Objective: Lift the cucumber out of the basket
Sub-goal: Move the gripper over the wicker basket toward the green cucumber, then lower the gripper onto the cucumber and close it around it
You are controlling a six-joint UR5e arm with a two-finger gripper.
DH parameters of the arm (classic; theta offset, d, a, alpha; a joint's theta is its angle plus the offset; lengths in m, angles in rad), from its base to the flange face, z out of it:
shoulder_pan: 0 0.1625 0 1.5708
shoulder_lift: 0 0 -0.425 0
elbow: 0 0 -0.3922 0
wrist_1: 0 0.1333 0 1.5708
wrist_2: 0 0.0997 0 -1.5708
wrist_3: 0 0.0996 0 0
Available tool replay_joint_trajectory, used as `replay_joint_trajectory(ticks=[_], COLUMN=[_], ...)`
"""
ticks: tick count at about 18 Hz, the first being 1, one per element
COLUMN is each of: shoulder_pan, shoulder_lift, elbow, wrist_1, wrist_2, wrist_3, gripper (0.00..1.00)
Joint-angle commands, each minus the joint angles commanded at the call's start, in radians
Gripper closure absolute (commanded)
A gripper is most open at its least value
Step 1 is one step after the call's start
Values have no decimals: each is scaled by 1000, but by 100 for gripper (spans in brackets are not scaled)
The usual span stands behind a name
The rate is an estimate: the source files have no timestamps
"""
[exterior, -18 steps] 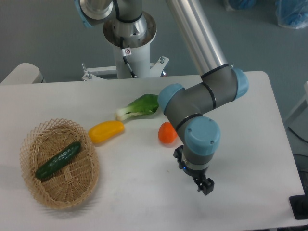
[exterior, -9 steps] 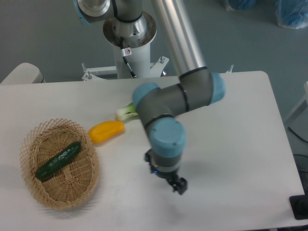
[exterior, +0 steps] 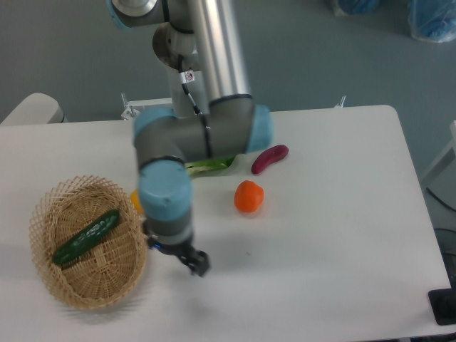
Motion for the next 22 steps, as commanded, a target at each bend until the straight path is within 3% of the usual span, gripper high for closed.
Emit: replay_joint_trajectory(ticks=[7, 13, 22], shoulder_pan=[-117, -164, -197], shoulder_lift=[-47, -54, -93], elbow=[-20, -94, -92], wrist_1=[43, 101, 156], wrist_2=[-14, -14, -2], wrist_3=[-121, -124, -212], gripper=[0, 0, 0])
